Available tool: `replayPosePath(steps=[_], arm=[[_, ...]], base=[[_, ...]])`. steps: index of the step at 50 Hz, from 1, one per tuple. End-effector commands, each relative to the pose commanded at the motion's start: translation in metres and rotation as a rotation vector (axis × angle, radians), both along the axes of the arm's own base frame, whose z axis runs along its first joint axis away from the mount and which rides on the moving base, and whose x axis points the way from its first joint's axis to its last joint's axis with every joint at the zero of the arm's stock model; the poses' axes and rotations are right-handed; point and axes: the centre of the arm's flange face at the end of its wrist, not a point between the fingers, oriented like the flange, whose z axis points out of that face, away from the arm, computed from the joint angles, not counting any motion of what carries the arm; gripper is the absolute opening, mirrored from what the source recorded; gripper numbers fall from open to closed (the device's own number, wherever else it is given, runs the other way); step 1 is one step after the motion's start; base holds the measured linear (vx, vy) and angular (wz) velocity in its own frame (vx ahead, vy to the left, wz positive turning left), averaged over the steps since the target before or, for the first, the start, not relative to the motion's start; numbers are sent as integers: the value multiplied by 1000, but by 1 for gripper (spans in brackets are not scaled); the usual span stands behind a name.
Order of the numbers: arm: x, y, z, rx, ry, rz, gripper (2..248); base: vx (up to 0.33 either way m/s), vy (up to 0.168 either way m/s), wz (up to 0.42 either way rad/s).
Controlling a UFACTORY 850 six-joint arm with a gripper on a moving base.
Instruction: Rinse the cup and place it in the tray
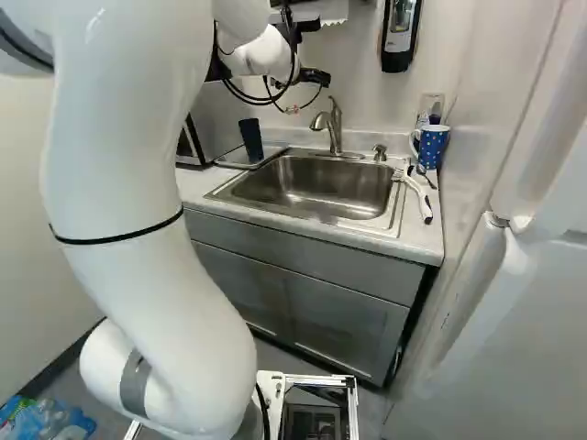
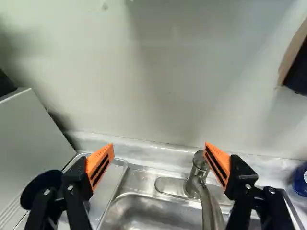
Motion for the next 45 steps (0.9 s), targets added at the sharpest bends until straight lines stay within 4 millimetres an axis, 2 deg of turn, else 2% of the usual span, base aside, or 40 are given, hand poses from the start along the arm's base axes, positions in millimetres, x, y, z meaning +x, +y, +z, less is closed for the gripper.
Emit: replayPosePath(steps=[45], arm=[[-74, 55, 1, 2, 24, 82, 247]], base=[[0, 0, 0]])
